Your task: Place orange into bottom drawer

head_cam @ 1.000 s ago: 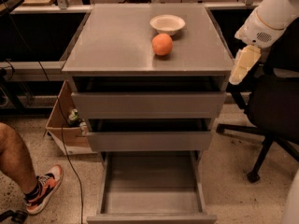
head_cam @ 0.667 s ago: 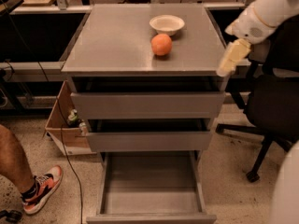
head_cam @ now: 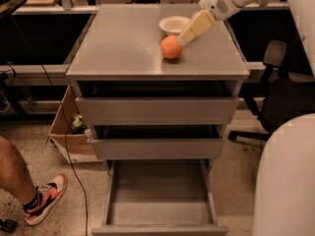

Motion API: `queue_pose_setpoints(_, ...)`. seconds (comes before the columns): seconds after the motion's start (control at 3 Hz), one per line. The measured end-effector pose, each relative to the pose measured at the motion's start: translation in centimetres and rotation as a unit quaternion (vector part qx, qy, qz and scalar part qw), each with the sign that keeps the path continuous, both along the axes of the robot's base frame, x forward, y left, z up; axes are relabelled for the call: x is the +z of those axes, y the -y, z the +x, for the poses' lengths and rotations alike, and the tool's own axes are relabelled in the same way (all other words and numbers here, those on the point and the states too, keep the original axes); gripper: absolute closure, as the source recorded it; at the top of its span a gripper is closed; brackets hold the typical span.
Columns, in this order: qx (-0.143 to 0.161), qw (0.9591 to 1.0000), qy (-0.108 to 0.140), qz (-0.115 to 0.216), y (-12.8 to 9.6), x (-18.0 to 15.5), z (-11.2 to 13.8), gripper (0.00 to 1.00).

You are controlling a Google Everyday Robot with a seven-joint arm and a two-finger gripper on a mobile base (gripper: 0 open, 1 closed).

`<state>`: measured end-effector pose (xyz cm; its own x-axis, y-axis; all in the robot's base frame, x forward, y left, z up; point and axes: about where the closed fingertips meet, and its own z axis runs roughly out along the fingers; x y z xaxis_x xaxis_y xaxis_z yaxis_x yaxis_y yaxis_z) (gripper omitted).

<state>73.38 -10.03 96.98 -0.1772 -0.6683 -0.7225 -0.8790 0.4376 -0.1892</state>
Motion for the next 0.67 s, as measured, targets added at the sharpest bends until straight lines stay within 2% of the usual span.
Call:
queue_pose_setpoints(0.33, -0.024, 0.9995, 0.014, 0.015, -1.4, -0.1, 1.8, 0.00)
queue_pose_setpoints(0.67, 0.005, 0.9994, 0.013, 0.030, -2.5, -0.5, 1.6, 0.00)
